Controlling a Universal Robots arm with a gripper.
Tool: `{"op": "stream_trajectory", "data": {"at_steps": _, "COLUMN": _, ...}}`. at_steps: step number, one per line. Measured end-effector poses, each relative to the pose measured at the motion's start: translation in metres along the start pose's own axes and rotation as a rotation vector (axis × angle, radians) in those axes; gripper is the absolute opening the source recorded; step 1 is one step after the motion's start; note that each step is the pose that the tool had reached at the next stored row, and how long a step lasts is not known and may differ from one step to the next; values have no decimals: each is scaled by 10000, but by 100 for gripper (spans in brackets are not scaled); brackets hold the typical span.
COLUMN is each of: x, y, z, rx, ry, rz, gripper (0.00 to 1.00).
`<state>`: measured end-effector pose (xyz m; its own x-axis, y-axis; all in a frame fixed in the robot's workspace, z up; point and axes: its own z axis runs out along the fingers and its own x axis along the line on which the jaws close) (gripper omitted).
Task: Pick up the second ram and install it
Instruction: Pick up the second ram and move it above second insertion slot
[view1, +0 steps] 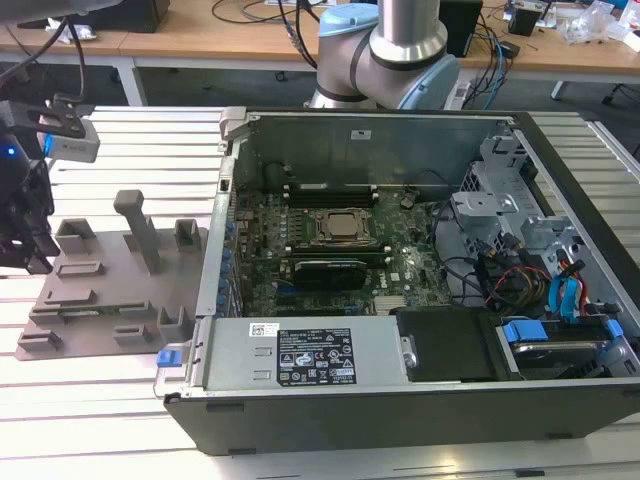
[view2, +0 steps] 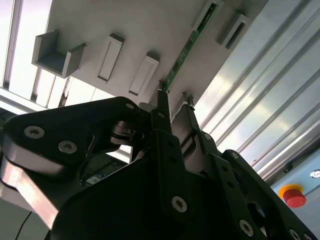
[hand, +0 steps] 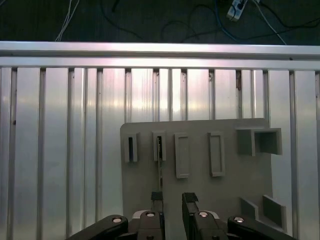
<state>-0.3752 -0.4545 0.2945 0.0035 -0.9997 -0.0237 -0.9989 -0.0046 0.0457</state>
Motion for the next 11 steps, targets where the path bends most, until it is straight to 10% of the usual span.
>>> {"op": "stream_trajectory", "data": {"at_steps": 11, "x": 5, "y": -9, "z": 202, "rx": 0, "ry": 0, "rz": 0, "gripper": 30}}
